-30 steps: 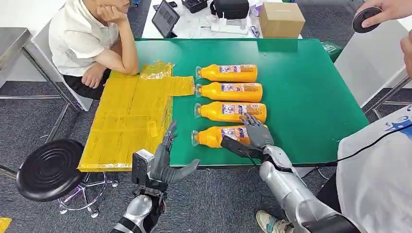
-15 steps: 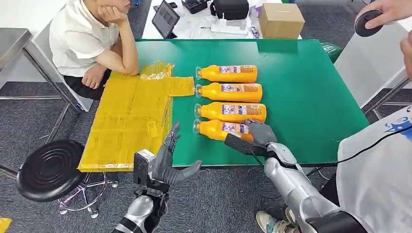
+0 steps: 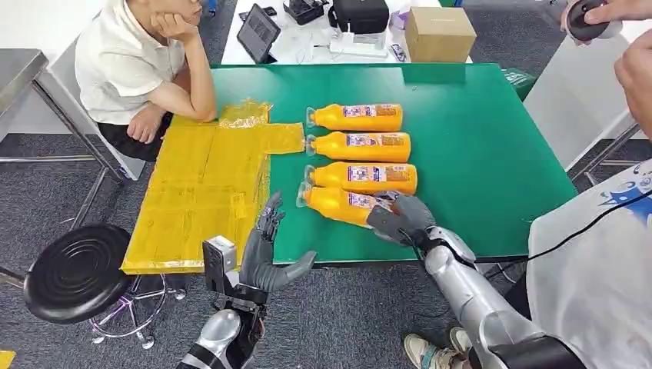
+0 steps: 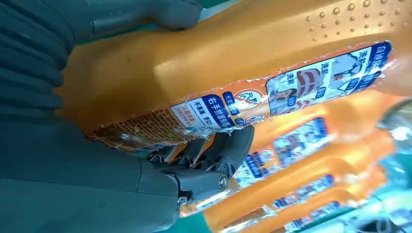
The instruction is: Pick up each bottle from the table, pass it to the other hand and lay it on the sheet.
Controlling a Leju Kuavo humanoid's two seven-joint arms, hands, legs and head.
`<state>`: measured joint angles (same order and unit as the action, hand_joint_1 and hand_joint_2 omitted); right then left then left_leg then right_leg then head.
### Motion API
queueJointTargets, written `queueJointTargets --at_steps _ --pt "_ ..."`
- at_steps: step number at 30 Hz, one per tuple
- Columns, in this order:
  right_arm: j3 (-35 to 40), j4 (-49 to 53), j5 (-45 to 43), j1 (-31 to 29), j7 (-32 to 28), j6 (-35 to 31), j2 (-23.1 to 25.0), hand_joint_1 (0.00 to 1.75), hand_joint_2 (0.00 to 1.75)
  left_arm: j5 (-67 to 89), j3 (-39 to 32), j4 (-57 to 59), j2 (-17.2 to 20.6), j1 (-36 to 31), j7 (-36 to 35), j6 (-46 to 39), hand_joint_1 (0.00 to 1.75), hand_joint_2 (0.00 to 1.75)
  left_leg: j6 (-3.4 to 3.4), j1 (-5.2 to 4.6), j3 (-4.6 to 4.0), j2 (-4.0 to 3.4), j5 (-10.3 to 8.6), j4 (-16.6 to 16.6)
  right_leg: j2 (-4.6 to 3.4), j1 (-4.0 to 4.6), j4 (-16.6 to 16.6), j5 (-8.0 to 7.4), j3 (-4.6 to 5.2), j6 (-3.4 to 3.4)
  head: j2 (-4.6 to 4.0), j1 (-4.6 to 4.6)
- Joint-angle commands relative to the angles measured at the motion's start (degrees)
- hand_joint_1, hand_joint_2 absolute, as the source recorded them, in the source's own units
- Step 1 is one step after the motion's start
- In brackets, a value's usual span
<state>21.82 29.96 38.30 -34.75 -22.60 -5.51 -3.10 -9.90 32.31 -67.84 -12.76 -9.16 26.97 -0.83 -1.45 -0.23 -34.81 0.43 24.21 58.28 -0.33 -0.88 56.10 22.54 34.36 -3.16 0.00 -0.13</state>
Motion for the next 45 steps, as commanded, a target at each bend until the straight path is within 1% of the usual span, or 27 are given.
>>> queueJointTargets --at_steps 1,4,5,7,8,10,12,13,15,16,20,23,24,25,26,27,29,30,31,33,34,36,37,38,43,45 --pt "-3.3 2.5 -4.4 5.9 -2.3 1.7 2.5 1.75 1.75 -3.8 -3.0 0.6 0.5 -0.3 -0.7 -1.0 0.0 1.75 0.08 0.07 0.13 0.0 0.01 -0.1 0.03 0.08 -0.1 0.01 -0.14 0.09 0.0 0.02" --pt "-3.5 5.5 -6.7 7.1 -2.5 1.5 2.3 1.73 1.75 -5.2 -3.4 0.0 0.7 0.3 -0.5 -3.7 0.0 1.75 0.11 0.08 0.15 0.03 0.0 -0.1 0.09 0.09 -0.1 0.02 -0.17 0.13 0.0 0.02" --pt "-3.5 6.2 -7.2 7.4 -2.5 1.2 2.2 1.75 1.75 -5.3 -3.5 -0.4 0.7 0.6 -0.2 -4.7 0.0 1.75 0.14 0.1 0.15 0.0 0.01 -0.1 0.08 0.12 -0.1 0.03 -0.17 0.18 0.0 0.0" --pt "-3.8 8.2 -8.3 8.5 -2.8 0.3 1.8 1.73 1.75 -5.1 -3.8 -1.8 1.0 1.7 1.3 -6.9 0.0 1.75 0.11 0.08 0.14 0.03 0.01 -0.1 0.09 0.08 -0.1 0.04 -0.17 0.15 0.0 0.0" --pt "-4.2 9.3 -8.9 9.1 -2.9 -0.4 1.6 1.75 1.75 -5.3 -4.0 -2.8 1.3 2.4 2.0 -8.0 0.0 1.75 0.09 0.08 0.14 0.0 0.03 -0.1 0.06 0.08 -0.1 0.04 -0.16 0.12 0.0 0.02" --pt "-4.3 10.5 -9.6 9.8 -2.9 -0.6 1.4 1.75 1.75 -5.7 -4.2 -3.9 1.6 3.2 2.3 -8.5 0.0 1.75 0.1 0.08 0.12 0.02 0.03 -0.1 0.08 0.09 -0.1 0.04 -0.17 0.12 0.0 0.0" --pt "-4.4 12.1 -10.5 10.5 -3.4 -0.7 1.2 1.75 1.75 -10.3 -4.6 -4.9 1.8 4.3 0.4 -5.2 0.0 1.75 0.13 0.08 0.14 0.03 0.05 -0.1 0.11 0.09 -0.1 0.08 -0.2 0.16 0.0 0.0" --pt "-4.2 12.1 -10.9 10.2 -3.9 -0.6 1.4 1.73 1.75 -19.2 -5.4 -4.4 2.2 5.0 -4.9 2.7 0.0 1.75 0.09 0.04 0.06 0.02 0.04 -0.1 0.06 0.04 -0.1 0.07 -0.12 0.11 0.0 0.02" --pt "-4.0 12.1 -11.0 9.7 -3.9 -0.6 1.7 1.73 1.75 -19.6 -5.4 -3.9 2.6 5.5 -4.6 3.3 0.0 1.75 0.1 0.05 0.04 -0.03 0.05 -0.1 -0.02 0.05 -0.1 0.06 -0.09 0.12 0.0 0.0" --pt "-4.2 11.8 -11.8 9.5 -4.3 -1.0 2.2 1.66 1.75 -21.1 -5.4 -2.3 2.5 5.4 -5.4 4.1 0.0 1.75 0.1 0.02 0.02 -0.04 0.06 -0.1 -0.04 0.02 -0.1 0.07 -0.08 0.12 0.0 0.02" --pt "-3.6 10.9 -12.6 8.9 -4.5 -1.6 2.5 1.66 1.75 -22.9 -4.9 2.8 2.3 4.2 -6.4 4.0 0.0 1.75 0.07 0.02 -0.18 -0.01 0.03 -0.1 -0.01 0.02 0.0 0.05 0.12 0.09 0.0 0.02" --pt "-2.8 11.3 -13.6 9.0 -5.1 -0.9 2.5 1.71 1.75 -24.9 -4.5 6.8 2.2 3.1 -7.9 4.0 0.0 1.75 0.08 0.02 -0.23 0.01 0.03 -0.1 0.01 0.02 -0.1 0.06 0.18 0.1 0.0 0.02" --pt "-2.7 11.4 -13.7 9.0 -5.1 -0.9 2.6 1.69 1.75 -25.0 -4.5 7.1 2.2 3.1 -7.9 4.1 0.0 1.75 0.06 0.01 -0.3 0.02 0.02 -0.1 0.01 0.0 -0.1 0.05 0.22 0.07 0.0 0.02" --pt "-2.3 11.6 -13.9 9.0 -5.2 -0.7 2.5 1.64 1.75 -26.7 -4.6 8.7 2.0 2.5 -8.8 5.2 0.0 1.75 0.11 0.03 -0.16 0.01 0.06 -0.1 0.02 0.03 -0.1 0.08 0.1 0.13 0.0 0.02" --pt "-2.0 11.5 -14.1 8.9 -5.3 -0.6 2.6 1.62 1.75 -27.8 -4.7 9.3 1.9 2.2 -9.3 5.8 0.0 1.75 0.08 0.03 -0.28 0.01 0.04 -0.1 0.01 0.03 -0.1 0.06 0.21 0.1 0.0 0.02" --pt "-1.9 11.4 -14.2 8.8 -5.3 -0.7 2.6 1.62 1.75 -27.9 -4.6 9.7 1.8 1.9 -9.3 5.8 0.0 1.75 0.13 0.04 -0.18 0.01 0.07 -0.1 0.03 0.05 -0.1 0.1 0.12 0.15 0.0 0.0" --pt "-1.2 11.1 -14.6 8.3 -5.9 -0.3 2.8 1.68 1.75 -29.0 -4.0 10.8 1.8 0.8 -9.3 7.3 0.0 1.75 0.06 0.02 -0.42 0.02 0.03 -0.1 0.01 0.01 0.0 0.05 0.36 0.07 0.0 0.02" --pt "-1.0 11.2 -14.6 8.0 -6.0 -0.1 3.0 1.66 1.75 -28.9 -3.8 11.1 1.7 0.3 -9.2 7.5 0.0 1.75 0.11 0.04 -0.36 0.0 0.06 -0.1 0.01 0.04 0.0 0.08 0.3 0.13 0.0 0.02" --pt "-0.4 11.2 -14.6 7.7 -6.5 0.2 3.2 1.61 1.75 -29.5 -3.7 12.3 1.3 -0.7 -9.2 8.4 0.0 1.75 0.08 0.03 -0.42 0.01 0.03 -0.1 0.02 0.02 0.0 0.06 0.35 0.1 0.0 0.02" --pt "-0.2 11.2 -14.7 7.4 -6.4 0.4 3.5 1.61 1.75 -29.6 -3.8 13.0 1.2 -1.4 -9.2 8.4 0.0 1.75 0.08 0.02 -0.46 0.04 0.03 -0.1 0.04 0.01 0.0 0.06 0.39 0.1 0.0 0.02" --pt "0.3 10.9 -14.8 7.0 -6.7 0.8 3.6 1.68 1.75 -30.5 -3.9 14.9 0.8 -2.4 -9.3 9.7 0.0 1.75 0.06 0.02 -0.54 0.01 0.02 0.0 0.0 0.02 0.0 0.04 0.45 0.07 0.0 0.0" --pt "1.0 10.1 -15.1 6.1 -6.9 1.4 3.9 1.68 1.75 -31.9 -4.7 18.9 -0.3 -4.2 -10.2 9.1 0.0 1.75 0.11 0.03 -0.4 -0.04 0.06 0.0 -0.02 0.03 0.0 0.08 0.33 0.14 0.0 0.02" --pt "1.3 9.7 -15.0 5.9 -6.9 0.8 4.1 1.64 1.75 -31.4 -4.5 20.9 -0.8 -5.3 -9.4 8.4 0.0 1.75 0.08 0.02 -0.49 -0.01 0.04 0.0 -0.01 0.02 0.0 0.06 0.41 0.11 0.0 0.02" --pt "1.7 9.3 -15.1 5.6 -7.5 0.5 4.2 1.66 1.75 -32.1 -4.7 22.8 -1.1 -6.1 -9.2 9.6 0.0 1.75 0.05 0.0 -0.55 0.02 0.01 0.0 0.01 -0.01 0.0 0.04 0.47 0.07 0.0 0.02" --pt "1.7 9.4 -15.1 5.7 -7.5 0.5 4.2 1.66 1.75 -32.1 -4.6 23.1 -1.0 -6.1 -9.1 9.8 0.0 1.75 0.09 0.03 -0.46 -0.02 0.08 0.0 -0.03 0.03 0.0 0.09 0.36 0.11 0.0 0.02" --pt "2.4 10.1 -15.3 5.6 -7.9 1.1 3.9 1.61 1.75 -33.0 -5.0 26.0 -1.5 -7.1 -9.4 9.4 0.0 1.75 0.06 0.01 -0.54 0.04 0.03 0.0 0.01 -0.01 0.0 0.06 0.42 0.07 0.0 0.0"
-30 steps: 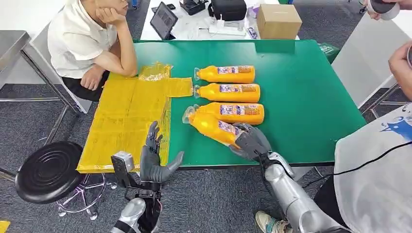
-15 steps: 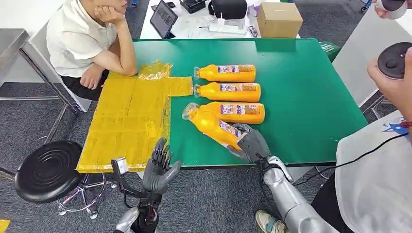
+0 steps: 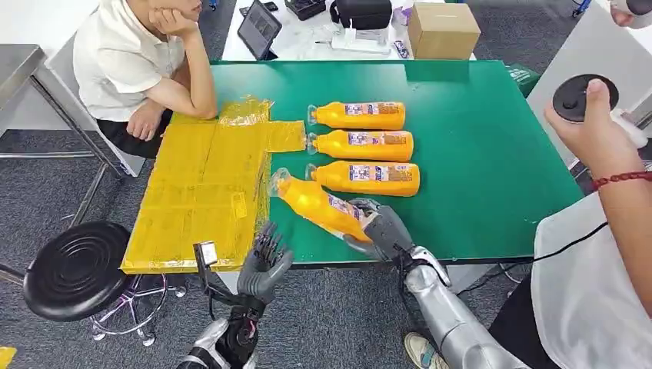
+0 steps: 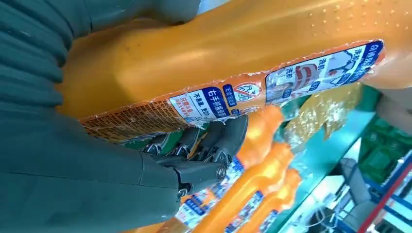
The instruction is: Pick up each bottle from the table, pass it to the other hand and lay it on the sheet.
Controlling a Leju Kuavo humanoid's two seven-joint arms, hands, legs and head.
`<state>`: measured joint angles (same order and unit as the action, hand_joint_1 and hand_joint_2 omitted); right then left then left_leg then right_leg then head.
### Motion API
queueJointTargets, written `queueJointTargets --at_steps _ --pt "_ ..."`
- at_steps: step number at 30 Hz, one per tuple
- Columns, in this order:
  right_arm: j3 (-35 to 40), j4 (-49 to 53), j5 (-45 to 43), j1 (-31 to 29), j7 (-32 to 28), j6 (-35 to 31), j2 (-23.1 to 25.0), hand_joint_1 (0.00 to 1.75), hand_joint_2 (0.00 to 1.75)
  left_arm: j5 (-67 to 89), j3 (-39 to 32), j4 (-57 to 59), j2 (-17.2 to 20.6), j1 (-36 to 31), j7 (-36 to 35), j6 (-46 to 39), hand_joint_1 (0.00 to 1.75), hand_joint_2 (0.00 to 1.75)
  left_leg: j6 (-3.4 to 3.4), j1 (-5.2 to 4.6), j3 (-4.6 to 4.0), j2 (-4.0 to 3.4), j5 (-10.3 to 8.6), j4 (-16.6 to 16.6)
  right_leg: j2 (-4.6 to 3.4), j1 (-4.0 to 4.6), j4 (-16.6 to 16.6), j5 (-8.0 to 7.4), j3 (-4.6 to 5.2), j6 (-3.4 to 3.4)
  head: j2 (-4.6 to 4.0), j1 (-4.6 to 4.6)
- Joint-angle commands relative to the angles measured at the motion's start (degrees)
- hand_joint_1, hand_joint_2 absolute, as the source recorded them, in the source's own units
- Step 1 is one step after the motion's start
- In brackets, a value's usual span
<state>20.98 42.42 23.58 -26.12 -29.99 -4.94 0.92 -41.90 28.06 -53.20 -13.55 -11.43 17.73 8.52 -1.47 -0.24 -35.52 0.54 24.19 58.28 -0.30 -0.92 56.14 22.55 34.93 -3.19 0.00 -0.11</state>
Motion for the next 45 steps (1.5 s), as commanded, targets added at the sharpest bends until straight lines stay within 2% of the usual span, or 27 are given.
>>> queueJointTargets --at_steps 1,5,8,9,12,16,21,23,31,36,45 --pt "3.5 -2.1 -0.6 -3.1 -0.5 0.7 -0.1 1.62 1.75 -0.6 -0.8 12.1 -0.7 -5.4 0.5 -0.6 0.0 1.75 0.1 0.02 0.24 -0.08 0.09 0.0 -0.02 0.03 0.0 0.09 -0.21 0.13 0.0 0.0" --pt "4.8 -1.1 -1.0 -3.3 -0.6 1.6 0.0 1.64 1.75 -0.7 -1.4 15.7 -1.9 -8.2 3.2 2.3 0.0 1.75 0.08 0.02 0.08 -0.07 0.06 0.0 -0.03 0.02 0.0 0.04 -0.07 0.11 0.0 0.0" --pt "5.6 -0.9 -1.3 -3.5 -0.8 1.9 0.1 1.54 1.75 -0.3 -0.1 12.5 -2.0 -7.8 3.7 6.9 0.0 1.75 0.07 0.03 0.02 -0.07 0.06 0.0 -0.03 0.03 0.0 0.04 0.0 0.1 0.0 0.0" --pt "5.9 -1.2 -1.4 -3.7 -0.8 2.0 0.1 1.55 1.75 0.0 0.3 9.9 -1.9 -7.0 4.1 7.9 0.0 1.75 0.1 0.02 0.11 -0.09 0.1 0.0 -0.03 0.03 0.1 0.09 -0.08 0.14 0.0 0.0" --pt "6.5 -0.2 -1.3 -2.9 -1.2 2.2 0.2 1.57 1.75 1.3 0.7 4.3 -1.5 -5.4 5.1 6.5 0.0 1.75 0.08 0.02 0.04 -0.13 0.1 0.0 -0.08 0.03 0.0 0.06 -0.02 0.1 0.0 0.0" --pt "7.6 1.9 -1.2 -1.8 -1.4 2.7 0.6 1.61 1.75 0.9 -0.1 3.5 -1.8 -5.8 4.8 5.1 0.0 1.75 0.07 0.02 0.02 -0.08 0.07 0.0 -0.05 0.02 0.0 0.05 0.0 0.09 0.0 -0.02" --pt "9.6 1.9 -1.4 -2.4 -0.9 4.1 1.1 1.5 1.75 0.9 1.3 1.2 -1.5 -5.4 5.5 8.7 0.0 1.75 0.12 0.05 0.12 -0.11 0.13 0.0 -0.05 0.05 0.0 0.1 -0.08 0.14 0.0 0.0" --pt "9.5 1.5 -1.6 -2.7 -0.7 3.9 1.5 1.55 1.75 1.5 1.8 0.9 -1.6 -5.4 5.5 8.1 0.0 1.75 0.08 0.02 0.06 -0.13 0.09 0.0 -0.09 0.02 0.0 0.06 -0.01 0.11 0.0 0.02" --pt "12.2 5.5 -1.7 -1.6 -0.6 4.7 1.5 1.54 1.75 0.8 1.8 4.5 -2.6 -6.9 4.6 5.0 0.0 1.75 0.09 0.03 0.05 -0.09 0.09 0.0 -0.05 0.03 0.0 0.07 -0.02 0.11 0.0 0.0" --pt "13.1 5.3 -2.3 -3.0 -0.6 5.3 1.9 1.45 1.75 0.7 2.4 6.9 -3.0 -8.7 4.7 5.0 0.0 1.75 0.07 0.02 0.0 -0.05 0.05 0.0 -0.01 0.02 0.0 0.04 0.02 0.09 0.0 0.0" --pt "13.7 5.9 -2.5 -2.8 -1.0 5.3 1.9 1.47 1.75 1.4 2.9 7.4 -3.0 -9.0 5.4 5.0 0.0 1.75 0.08 0.01 0.04 -0.05 0.06 0.0 0.0 0.01 0.0 0.06 0.0 0.1 0.0 0.0"
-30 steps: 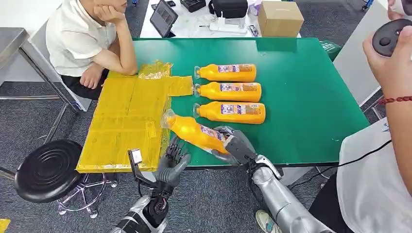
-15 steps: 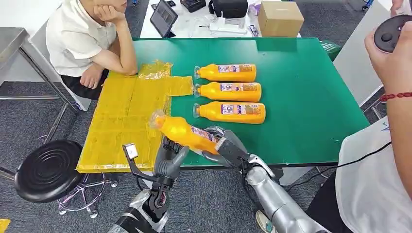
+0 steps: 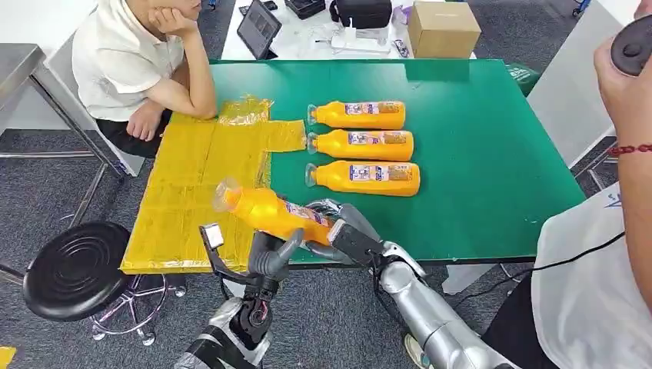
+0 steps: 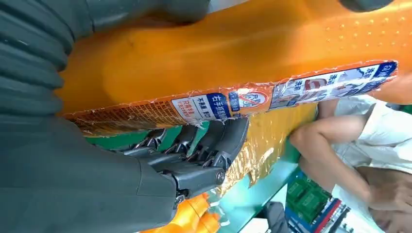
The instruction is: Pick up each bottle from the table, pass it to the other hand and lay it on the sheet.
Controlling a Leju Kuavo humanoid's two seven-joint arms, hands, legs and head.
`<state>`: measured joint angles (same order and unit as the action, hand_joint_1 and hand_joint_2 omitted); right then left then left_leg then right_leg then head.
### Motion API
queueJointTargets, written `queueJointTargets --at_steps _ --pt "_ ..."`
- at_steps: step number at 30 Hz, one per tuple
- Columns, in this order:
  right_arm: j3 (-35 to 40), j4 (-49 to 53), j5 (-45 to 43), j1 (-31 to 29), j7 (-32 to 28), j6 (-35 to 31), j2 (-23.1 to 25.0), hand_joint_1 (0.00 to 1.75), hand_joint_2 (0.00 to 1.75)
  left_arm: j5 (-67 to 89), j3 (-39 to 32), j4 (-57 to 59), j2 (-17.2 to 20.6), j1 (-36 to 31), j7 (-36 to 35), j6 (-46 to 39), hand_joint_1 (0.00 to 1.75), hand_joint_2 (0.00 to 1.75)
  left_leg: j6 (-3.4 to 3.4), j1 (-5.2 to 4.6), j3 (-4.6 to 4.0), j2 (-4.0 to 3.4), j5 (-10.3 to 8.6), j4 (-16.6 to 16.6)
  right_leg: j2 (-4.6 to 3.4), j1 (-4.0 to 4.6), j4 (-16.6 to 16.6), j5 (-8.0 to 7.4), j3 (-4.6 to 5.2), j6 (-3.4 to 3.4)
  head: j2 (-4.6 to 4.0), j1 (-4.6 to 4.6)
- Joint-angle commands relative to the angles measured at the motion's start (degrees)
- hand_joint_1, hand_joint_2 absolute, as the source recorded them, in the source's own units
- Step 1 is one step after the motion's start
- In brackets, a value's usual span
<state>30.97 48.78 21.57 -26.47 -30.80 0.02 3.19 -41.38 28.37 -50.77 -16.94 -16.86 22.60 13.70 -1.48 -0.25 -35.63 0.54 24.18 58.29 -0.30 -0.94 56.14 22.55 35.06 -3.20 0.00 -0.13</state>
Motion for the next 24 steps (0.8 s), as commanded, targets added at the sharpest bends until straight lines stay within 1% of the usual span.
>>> queueJointTargets --at_steps 1,2,3,4,5,6,7,8,9,10,11,12,13,14,15,16,17,18,19,20,22,23,24 --pt "4.4 0.4 -0.4 -2.4 0.0 0.5 -0.5 1.45 1.75 1.5 3.0 4.5 0.4 -3.6 1.2 -0.2 0.0 1.75 0.11 0.04 0.22 -0.05 0.11 0.0 0.02 0.06 0.0 0.11 -0.21 0.14 0.0 0.0" --pt "5.0 0.9 -0.4 -2.4 0.2 0.7 -0.6 1.5 1.75 1.5 3.1 3.9 0.4 -3.5 1.4 0.3 0.0 1.75 0.1 0.05 0.2 -0.04 0.1 0.0 0.01 0.06 0.0 0.1 -0.19 0.14 0.0 0.02" --pt "5.3 1.3 -0.3 -2.4 0.2 0.7 -0.6 1.4 1.75 1.7 3.1 3.3 0.5 -3.4 1.7 0.6 0.0 1.75 0.12 0.05 0.26 -0.09 0.15 0.0 -0.02 0.07 0.1 0.14 -0.24 0.16 0.0 0.0" --pt "5.4 1.5 -0.5 -2.5 0.3 0.8 -0.7 1.4 1.75 1.7 3.0 2.2 0.7 -3.2 2.1 0.9 0.0 1.75 0.16 0.07 0.37 -0.13 0.22 0.1 -0.04 0.1 0.1 0.2 -0.34 0.21 0.0 0.02" --pt "5.6 1.4 -0.7 -2.5 0.4 0.9 -0.7 1.4 1.75 1.8 2.8 1.3 0.9 -2.9 2.5 1.1 0.0 1.75 0.08 0.03 0.12 -0.09 0.08 0.0 -0.04 0.05 0.0 0.07 -0.11 0.11 0.0 0.02" --pt "5.6 1.2 -0.8 -2.3 0.4 0.9 -0.8 1.38 1.75 2.6 2.9 0.0 1.2 -2.7 3.7 1.5 0.03 1.75 0.1 0.04 0.2 -0.09 0.11 0.0 -0.03 0.06 0.0 0.09 -0.18 0.14 0.0 0.0" --pt "5.5 0.9 -1.0 -2.1 0.5 1.0 -0.8 1.36 1.75 2.9 2.4 -1.2 1.3 -2.3 4.3 1.6 1.24 1.75 0.13 0.07 0.3 -0.1 0.15 0.0 -0.02 0.09 0.0 0.14 -0.28 0.18 0.0 0.0" --pt "5.5 0.0 -1.1 -1.9 0.5 1.1 -0.8 1.34 1.75 2.9 2.1 -3.0 1.6 -1.8 5.1 2.9 1.75 1.75 0.08 0.03 0.15 -0.06 0.09 0.0 -0.01 0.04 0.0 0.08 -0.13 0.12 0.0 0.02" --pt "5.4 -0.7 -1.1 -1.8 0.4 1.1 -0.6 1.27 1.75 3.2 1.7 -4.2 1.8 -1.4 5.5 3.5 1.75 1.75 0.1 0.04 0.21 -0.07 0.11 0.0 -0.01 0.05 0.0 0.11 -0.19 0.14 0.0 0.02" --pt "5.4 -1.3 -1.2 -1.6 0.2 1.2 -0.5 1.26 1.75 3.3 1.5 -5.1 2.0 -1.0 5.7 4.1 1.75 1.75 0.19 0.08 0.5 -0.13 0.24 0.0 -0.01 0.11 0.0 0.24 -0.46 0.26 0.0 0.0" --pt "5.5 -2.0 -1.2 -1.4 -0.2 1.5 -0.4 0.93 1.75 2.4 1.2 -5.9 2.2 -0.6 5.5 6.0 1.75 1.75 0.19 0.1 0.49 -0.13 0.23 0.0 -0.02 0.13 0.0 0.21 -0.46 0.25 0.0 0.02" --pt "5.5 -2.4 -1.4 -1.3 -0.4 1.8 -0.2 0.68 1.75 2.2 0.8 -6.4 2.4 -0.3 5.7 6.7 1.75 1.75 0.08 0.05 0.18 -0.1 0.09 0.0 -0.05 0.06 0.0 0.06 -0.17 0.11 0.0 0.0" --pt "5.5 -2.8 -1.5 -1.2 -0.5 2.2 -0.3 0.49 1.75 2.1 0.5 -6.6 2.5 -0.1 5.9 7.4 1.75 1.75 0.12 0.06 0.32 -0.14 0.14 0.0 -0.07 0.08 0.0 0.11 -0.29 0.16 0.0 0.02" --pt "5.6 -2.9 -1.6 -1.3 -0.6 2.5 -0.1 0.37 1.75 1.8 0.3 -6.8 2.4 -0.1 6.0 8.2 1.75 1.75 0.14 0.07 0.39 -0.13 0.15 -0.1 -0.04 0.09 0.0 0.13 -0.37 0.18 0.0 0.02" --pt "5.7 -3.0 -1.8 -1.4 -0.5 3.2 0.1 0.16 1.75 1.6 -0.1 -7.3 2.3 0.0 6.3 9.1 1.75 1.75 0.1 0.07 0.22 -0.06 0.09 0.0 0.01 0.09 -0.1 0.08 -0.22 0.13 0.0 0.0" --pt "5.5 -2.7 -2.4 -1.3 -0.2 3.9 0.3 0.05 1.75 1.4 -0.6 -8.0 2.3 0.3 6.3 10.2 1.75 1.75 0.12 0.06 0.29 -0.03 0.1 0.0 0.04 0.08 0.0 0.11 -0.28 0.15 0.0 0.02" --pt "5.4 -2.5 -2.6 -1.2 -0.1 4.1 0.4 0.0 1.75 1.5 -0.7 -8.3 2.3 0.4 6.3 10.4 1.75 1.75 0.14 0.08 0.33 -0.05 0.13 0.0 0.04 0.1 0.0 0.13 -0.31 0.18 0.0 0.02" --pt "5.2 -2.0 -3.1 -1.0 0.2 4.7 0.4 0.0 1.75 1.8 -0.9 -8.8 2.5 0.6 6.1 10.8 1.75 1.75 0.09 0.06 0.15 -0.03 0.07 0.0 0.03 0.07 0.0 0.07 -0.14 0.12 0.0 0.02" --pt "5.2 -2.0 -3.1 -1.0 0.2 4.7 0.4 0.0 1.75 1.8 -0.9 -8.8 2.5 0.6 6.1 10.8 1.75 1.75 0.13 0.08 0.3 -0.07 0.14 0.0 0.01 0.1 0.0 0.13 -0.28 0.17 0.0 0.04" --pt "5.2 -2.0 -3.1 -1.0 0.2 4.7 0.4 0.0 1.75 1.8 -0.9 -8.8 2.5 0.6 6.1 10.8 1.75 1.75 0.08 0.06 0.12 -0.03 0.07 0.0 0.03 0.07 0.0 0.07 -0.1 0.11 0.0 0.02" --pt "5.1 -1.1 -3.1 -0.7 0.3 4.6 0.3 0.0 1.75 2.3 -1.4 -9.3 2.7 1.0 6.6 11.0 1.75 1.75 0.14 0.09 0.31 -0.02 0.15 0.0 0.07 0.11 0.0 0.16 -0.3 0.19 0.0 0.0" --pt "5.0 -0.6 -3.1 -0.6 0.3 4.6 0.2 0.0 1.75 2.5 -1.6 -9.5 2.7 1.1 6.7 11.0 1.75 1.75 0.08 0.06 0.15 -0.03 0.07 0.0 0.03 0.07 0.0 0.07 -0.13 0.12 0.0 0.02" --pt "4.8 0.5 -3.1 -0.2 0.4 4.4 0.1 0.0 0.0 2.5 -2.3 -10.0 2.8 1.4 7.0 11.5 1.75 1.75 0.11 0.07 0.25 -0.06 0.11 0.0 0.01 0.08 0.0 0.11 -0.22 0.15 0.0 0.02"
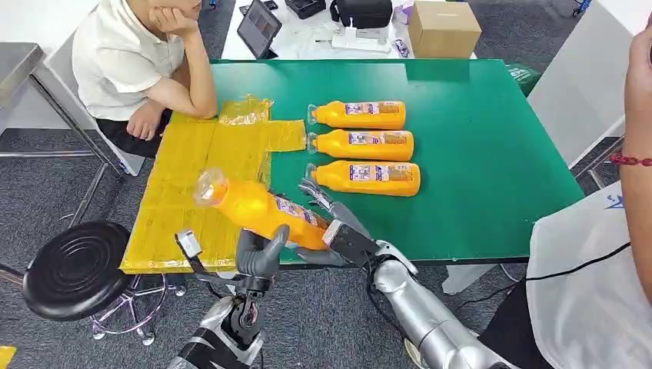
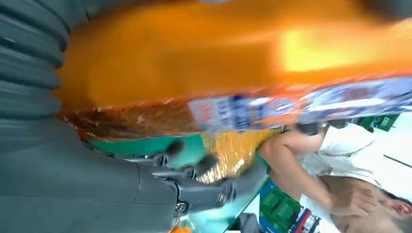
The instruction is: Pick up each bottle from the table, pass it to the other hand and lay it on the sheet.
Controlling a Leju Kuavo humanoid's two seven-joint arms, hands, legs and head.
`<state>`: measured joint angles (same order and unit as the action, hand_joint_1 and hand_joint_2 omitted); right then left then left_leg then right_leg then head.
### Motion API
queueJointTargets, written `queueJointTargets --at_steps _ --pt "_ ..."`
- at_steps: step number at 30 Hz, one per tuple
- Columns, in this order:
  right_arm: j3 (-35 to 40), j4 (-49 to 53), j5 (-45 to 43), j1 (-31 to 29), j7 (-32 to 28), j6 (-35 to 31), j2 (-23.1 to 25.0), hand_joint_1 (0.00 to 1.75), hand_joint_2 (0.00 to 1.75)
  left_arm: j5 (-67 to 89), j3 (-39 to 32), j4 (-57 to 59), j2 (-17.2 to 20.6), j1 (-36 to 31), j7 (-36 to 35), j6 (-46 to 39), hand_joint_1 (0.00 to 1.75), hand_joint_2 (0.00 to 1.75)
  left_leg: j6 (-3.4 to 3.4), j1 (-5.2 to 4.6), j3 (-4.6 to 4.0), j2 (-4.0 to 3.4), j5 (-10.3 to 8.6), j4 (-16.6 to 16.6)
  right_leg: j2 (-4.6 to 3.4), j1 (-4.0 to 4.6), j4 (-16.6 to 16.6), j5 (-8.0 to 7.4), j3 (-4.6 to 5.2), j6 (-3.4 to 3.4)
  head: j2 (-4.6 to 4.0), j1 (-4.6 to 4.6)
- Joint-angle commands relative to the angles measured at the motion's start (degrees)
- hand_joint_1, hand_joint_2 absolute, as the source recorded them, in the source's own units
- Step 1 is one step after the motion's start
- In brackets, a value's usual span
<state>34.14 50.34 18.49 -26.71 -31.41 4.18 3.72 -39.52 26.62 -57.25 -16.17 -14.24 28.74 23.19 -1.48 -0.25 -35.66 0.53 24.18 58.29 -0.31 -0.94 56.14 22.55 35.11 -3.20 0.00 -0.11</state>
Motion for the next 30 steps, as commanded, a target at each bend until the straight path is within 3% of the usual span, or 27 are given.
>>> queueJointTargets --at_steps 1,4,9,15,21,30 --pt "1.5 -0.5 -0.1 0.2 1.0 0.2 -0.4 0.0 0.0 0.1 -0.9 -3.8 2.1 -1.1 0.8 3.0 1.75 1.75 0.14 0.07 0.36 -0.06 0.14 0.0 0.02 0.09 0.0 0.14 -0.35 0.18 0.0 0.0" --pt "1.0 0.5 -1.0 0.5 1.5 1.5 -0.5 0.0 0.0 -4.8 -2.3 -3.8 2.0 -0.9 -1.7 7.1 1.75 1.75 0.14 0.07 0.33 -0.03 0.14 0.0 0.04 0.09 0.0 0.14 -0.33 0.18 0.0 0.0" --pt "-0.3 3.9 -1.5 3.0 0.2 0.9 -1.8 0.0 0.0 -5.0 -5.4 -4.9 2.3 -0.8 -2.7 6.1 1.75 1.75 0.16 0.09 0.38 -0.01 0.15 0.0 0.07 0.11 0.0 0.17 -0.39 0.2 0.0 0.0" --pt "-3.6 12.1 1.6 7.7 -0.8 -3.0 -3.8 0.0 0.0 -0.7 -11.2 -6.3 1.6 -0.4 -4.1 -2.3 1.75 1.75 0.07 0.06 0.11 0.03 0.06 0.0 0.07 0.06 0.0 0.07 -0.14 0.09 0.0 -0.02" --pt "-4.6 11.6 2.7 10.2 0.2 -2.3 -5.0 0.0 0.0 -4.3 -18.6 -4.6 1.8 -2.4 -6.4 -8.9 1.75 1.75 0.1 0.07 0.14 0.03 0.05 0.0 0.08 0.08 -0.1 0.06 -0.19 0.12 0.0 -0.02" --pt "-7.2 15.7 4.8 15.4 -0.3 -6.8 -5.2 0.0 0.0 12.1 -20.6 -3.1 3.9 -5.3 1.0 -26.7 1.75 1.75 0.12 0.07 0.24 0.03 0.11 0.0 0.1 0.08 0.0 0.13 -0.26 0.15 0.0 0.0"
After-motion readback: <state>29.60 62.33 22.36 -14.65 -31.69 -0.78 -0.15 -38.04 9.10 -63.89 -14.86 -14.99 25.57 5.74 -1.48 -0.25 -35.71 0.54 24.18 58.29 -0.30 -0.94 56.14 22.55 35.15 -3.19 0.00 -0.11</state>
